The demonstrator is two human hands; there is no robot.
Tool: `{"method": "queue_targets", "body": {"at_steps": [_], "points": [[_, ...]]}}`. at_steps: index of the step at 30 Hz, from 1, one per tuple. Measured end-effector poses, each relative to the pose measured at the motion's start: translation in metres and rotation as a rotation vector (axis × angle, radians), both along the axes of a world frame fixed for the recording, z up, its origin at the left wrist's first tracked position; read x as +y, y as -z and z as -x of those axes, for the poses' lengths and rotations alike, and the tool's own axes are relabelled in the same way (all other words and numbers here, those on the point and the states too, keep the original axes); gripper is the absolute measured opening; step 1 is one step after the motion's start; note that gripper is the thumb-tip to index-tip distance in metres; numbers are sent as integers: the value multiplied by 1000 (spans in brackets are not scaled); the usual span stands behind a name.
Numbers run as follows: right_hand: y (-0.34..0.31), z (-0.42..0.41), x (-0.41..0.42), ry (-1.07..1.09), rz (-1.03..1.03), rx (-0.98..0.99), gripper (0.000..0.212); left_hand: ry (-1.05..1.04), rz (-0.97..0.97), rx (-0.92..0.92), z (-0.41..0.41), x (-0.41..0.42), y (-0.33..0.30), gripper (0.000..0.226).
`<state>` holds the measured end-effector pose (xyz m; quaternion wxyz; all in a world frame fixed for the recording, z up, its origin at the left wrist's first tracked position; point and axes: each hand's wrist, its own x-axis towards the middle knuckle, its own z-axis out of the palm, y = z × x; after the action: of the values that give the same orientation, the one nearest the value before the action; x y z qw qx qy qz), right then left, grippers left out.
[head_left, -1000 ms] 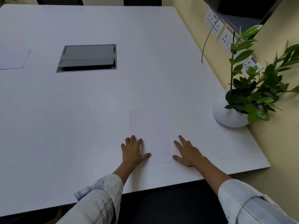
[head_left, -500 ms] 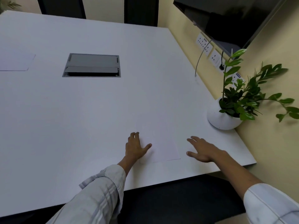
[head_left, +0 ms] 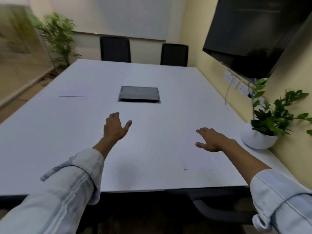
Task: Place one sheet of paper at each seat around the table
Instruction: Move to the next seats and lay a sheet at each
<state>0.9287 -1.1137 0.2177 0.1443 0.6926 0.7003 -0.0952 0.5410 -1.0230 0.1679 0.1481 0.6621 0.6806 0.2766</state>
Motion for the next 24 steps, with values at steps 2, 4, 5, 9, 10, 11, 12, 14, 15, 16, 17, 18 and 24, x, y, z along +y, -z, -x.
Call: {"method": "queue_targets", "body": {"at_steps": [2,4,5,9,10,11,12,14,15,16,17,18,24], "points": [[-8,49,-4,-45,-62,43,75,-20,-55,62,49,-25,-27,79],[-11,104,-6,-72,-150,97,74,-10,-110,174,101,-50,-49,78],[-13,117,-9,-70,-173,105,73,5,-128,206,109,-55,-57,77],[-21,245,-28,-193,-180,202,74,-57,-131,304,217,-108,-87,76],[-25,283,-30,-227,-181,204,74,-77,-128,306,250,-123,-95,76],[-26,288,-31,-231,-185,209,74,-68,-144,310,250,-124,-96,76],[-28,326,-30,-268,-182,218,74,-89,-148,319,285,-134,-98,75],[-29,366,-28,-307,-168,211,74,-100,-170,342,316,-145,-102,74],[-28,408,-22,-351,-169,203,73,-128,-175,346,354,-149,-101,73],[-28,449,-14,-389,-163,201,73,-146,-164,357,389,-154,-103,72],[-32,451,-13,-389,-166,194,73,-134,-172,371,389,-152,-103,72],[-30,496,-2,-419,-179,181,73,-141,-169,379,431,-147,-98,73],[-20,662,62,-494,-210,80,73,-78,-131,537,580,-116,-70,85]]}}
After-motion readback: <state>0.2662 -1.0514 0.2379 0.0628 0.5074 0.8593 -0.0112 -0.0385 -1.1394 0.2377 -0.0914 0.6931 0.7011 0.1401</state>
